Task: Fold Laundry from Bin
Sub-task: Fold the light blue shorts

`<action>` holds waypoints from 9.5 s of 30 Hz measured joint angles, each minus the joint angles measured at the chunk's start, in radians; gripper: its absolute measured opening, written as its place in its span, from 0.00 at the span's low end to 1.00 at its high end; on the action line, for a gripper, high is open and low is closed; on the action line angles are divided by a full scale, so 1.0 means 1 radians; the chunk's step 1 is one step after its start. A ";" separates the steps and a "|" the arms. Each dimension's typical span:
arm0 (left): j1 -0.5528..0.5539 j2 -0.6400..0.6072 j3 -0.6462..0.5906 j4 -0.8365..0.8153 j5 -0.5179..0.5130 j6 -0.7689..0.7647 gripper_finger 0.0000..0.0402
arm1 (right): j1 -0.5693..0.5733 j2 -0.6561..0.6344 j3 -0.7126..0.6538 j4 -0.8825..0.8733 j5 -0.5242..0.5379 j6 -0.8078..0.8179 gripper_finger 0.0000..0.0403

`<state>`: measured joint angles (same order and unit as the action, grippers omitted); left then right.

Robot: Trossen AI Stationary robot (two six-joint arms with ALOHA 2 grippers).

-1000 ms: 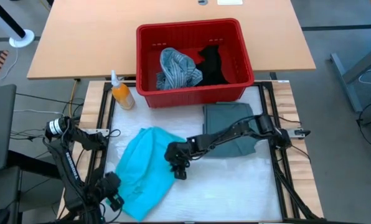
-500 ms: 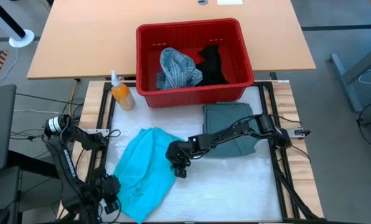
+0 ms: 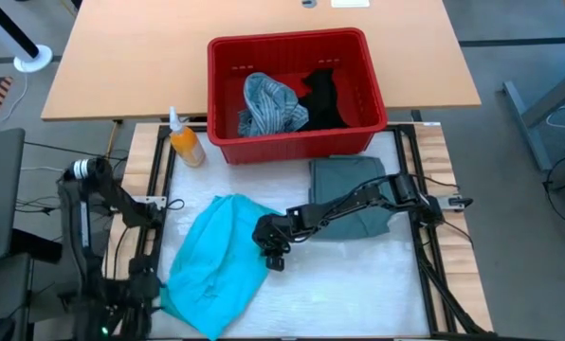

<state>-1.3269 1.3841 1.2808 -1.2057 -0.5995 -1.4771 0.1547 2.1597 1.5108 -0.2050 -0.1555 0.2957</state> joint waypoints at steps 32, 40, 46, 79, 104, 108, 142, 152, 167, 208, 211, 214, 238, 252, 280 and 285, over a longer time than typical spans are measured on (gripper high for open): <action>0.788 -0.057 -0.588 0.467 0.472 0.411 0.55 | 0.067 -0.052 0.141 0.036 0.053 -0.043 0.36; 0.834 -0.061 -0.692 0.443 0.541 0.468 0.55 | 0.092 0.023 0.218 0.049 0.054 -0.094 0.34; 0.838 -0.057 -0.661 0.360 0.524 0.558 0.55 | 0.092 0.103 0.219 -0.012 0.027 -0.062 0.32; 0.912 -0.343 -0.295 0.171 0.262 0.749 0.55 | -0.147 -0.222 0.218 -0.532 -0.129 -0.268 0.27; 0.684 -0.075 -0.582 0.748 0.666 0.936 0.55 | 0.193 0.119 0.217 0.014 0.218 0.283 0.26; 0.636 -0.055 -0.582 0.829 0.712 0.799 0.55 | 0.227 0.137 0.220 -0.035 0.209 0.276 0.26; 0.601 0.190 -0.370 0.700 0.536 0.784 0.55 | 0.303 0.103 0.216 -0.177 0.206 0.219 0.26; 0.599 -0.065 -0.360 0.599 0.315 0.801 0.55 | 0.242 0.102 0.217 -0.211 0.153 0.196 0.26; 0.618 -0.385 -0.736 0.660 0.198 0.584 0.55 | 0.163 0.078 0.217 -0.324 0.048 0.167 0.27; 1.256 -0.093 -0.577 1.081 0.404 1.247 0.55 | 0.131 -0.143 -0.079 -0.048 0.216 0.275 0.26; 1.324 0.016 -0.519 1.087 0.473 1.297 0.55 | 0.145 -0.143 -0.080 -0.049 0.238 0.301 0.26; 1.378 0.128 -0.459 1.080 0.516 1.310 0.55 | 0.157 -0.143 -0.078 -0.043 0.239 0.327 0.26; 1.463 0.134 -0.363 0.880 0.536 1.438 0.55 | 0.241 -0.143 -0.078 -0.171 0.271 0.387 0.26; 1.462 0.253 -0.422 0.972 0.497 1.375 0.55 | 0.254 -0.143 -0.078 -0.165 0.274 0.388 0.26; 1.520 0.298 -0.422 0.994 0.386 1.207 0.55 | 0.330 -0.143 -0.078 -0.208 0.322 0.535 0.26; 1.520 0.281 -0.404 0.980 0.415 1.191 0.55 | 0.331 -0.143 -0.078 -0.214 0.323 0.523 0.26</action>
<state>0.1928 1.6653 0.8765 -0.2260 -0.1847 -0.2863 0.4854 2.0171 1.4330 -0.4193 0.1674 0.8191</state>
